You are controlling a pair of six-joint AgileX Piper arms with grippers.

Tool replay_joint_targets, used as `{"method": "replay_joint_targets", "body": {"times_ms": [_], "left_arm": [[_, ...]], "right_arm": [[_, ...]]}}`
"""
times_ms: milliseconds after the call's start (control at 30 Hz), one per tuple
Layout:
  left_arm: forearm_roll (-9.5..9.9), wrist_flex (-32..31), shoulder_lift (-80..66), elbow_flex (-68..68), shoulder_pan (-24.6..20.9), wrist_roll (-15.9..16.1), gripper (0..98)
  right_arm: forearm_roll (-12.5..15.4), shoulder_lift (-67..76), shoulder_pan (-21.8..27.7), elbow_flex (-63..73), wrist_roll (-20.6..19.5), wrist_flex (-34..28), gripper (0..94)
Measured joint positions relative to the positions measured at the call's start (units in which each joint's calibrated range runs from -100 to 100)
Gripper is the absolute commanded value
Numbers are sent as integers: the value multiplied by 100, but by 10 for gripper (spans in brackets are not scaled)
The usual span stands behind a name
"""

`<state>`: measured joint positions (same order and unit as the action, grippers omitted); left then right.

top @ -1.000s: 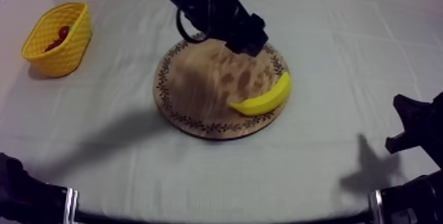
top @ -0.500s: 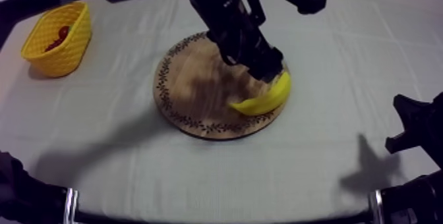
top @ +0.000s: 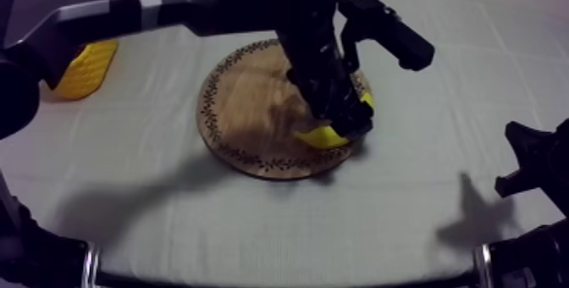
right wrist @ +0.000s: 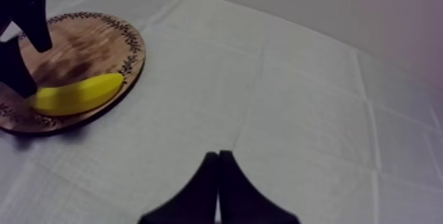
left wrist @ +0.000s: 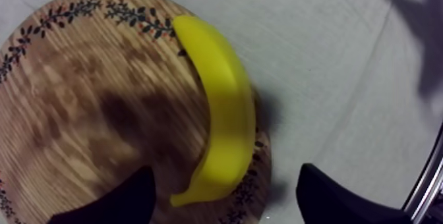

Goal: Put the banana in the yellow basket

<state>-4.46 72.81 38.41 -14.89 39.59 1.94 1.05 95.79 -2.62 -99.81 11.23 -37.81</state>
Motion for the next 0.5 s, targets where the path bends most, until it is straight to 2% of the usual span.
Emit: {"method": "replay_joint_targets", "body": {"times_ms": [500], "left_arm": [[24, 867, 902, -1129, 81, 105, 765]], "right_arm": [[0, 0, 0, 0, 0, -5, 2]]}}
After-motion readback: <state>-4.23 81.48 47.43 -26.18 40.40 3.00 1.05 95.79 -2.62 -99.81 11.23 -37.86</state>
